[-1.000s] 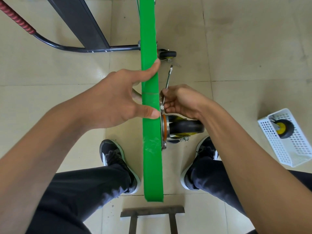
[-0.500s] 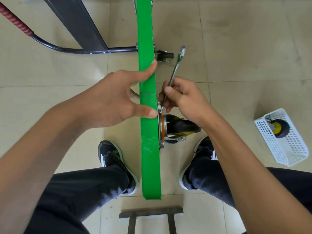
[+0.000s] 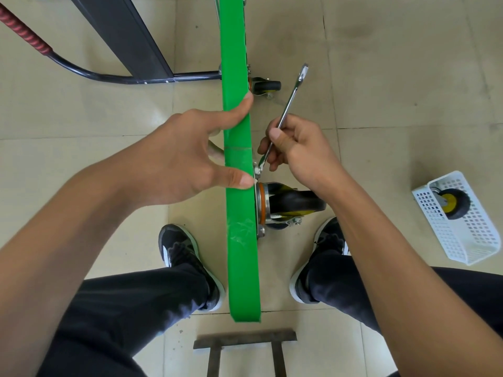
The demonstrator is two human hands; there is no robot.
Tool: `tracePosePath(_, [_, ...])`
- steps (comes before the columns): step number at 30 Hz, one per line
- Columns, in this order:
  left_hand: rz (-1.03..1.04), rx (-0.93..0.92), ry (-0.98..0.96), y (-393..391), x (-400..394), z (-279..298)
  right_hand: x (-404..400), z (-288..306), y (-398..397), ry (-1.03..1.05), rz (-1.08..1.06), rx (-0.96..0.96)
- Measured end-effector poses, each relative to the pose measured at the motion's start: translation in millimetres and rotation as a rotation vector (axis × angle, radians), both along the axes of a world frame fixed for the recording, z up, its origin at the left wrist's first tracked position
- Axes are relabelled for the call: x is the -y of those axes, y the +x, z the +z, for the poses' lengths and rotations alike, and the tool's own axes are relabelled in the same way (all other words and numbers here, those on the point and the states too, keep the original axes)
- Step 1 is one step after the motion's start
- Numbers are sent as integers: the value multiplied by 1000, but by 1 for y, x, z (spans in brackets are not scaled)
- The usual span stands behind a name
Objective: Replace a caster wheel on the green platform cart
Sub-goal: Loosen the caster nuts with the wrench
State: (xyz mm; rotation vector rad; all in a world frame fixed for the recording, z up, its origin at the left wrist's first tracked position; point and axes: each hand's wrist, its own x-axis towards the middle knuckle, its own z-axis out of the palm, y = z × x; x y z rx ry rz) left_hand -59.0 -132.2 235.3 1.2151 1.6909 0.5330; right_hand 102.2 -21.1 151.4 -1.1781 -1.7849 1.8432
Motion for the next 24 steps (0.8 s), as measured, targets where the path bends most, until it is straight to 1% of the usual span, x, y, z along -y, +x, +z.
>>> tracePosePath(10, [-7,-21,-8,0,-1,1,3,3,2,-26,60,10])
tracePosePath(16, [-18,-31,-10,1,0,3,-3,6,7,-43,-27,-13])
tracePosePath(24, [-46,-98,-17,2,0,9,-2,21,20,23,-30,-7])
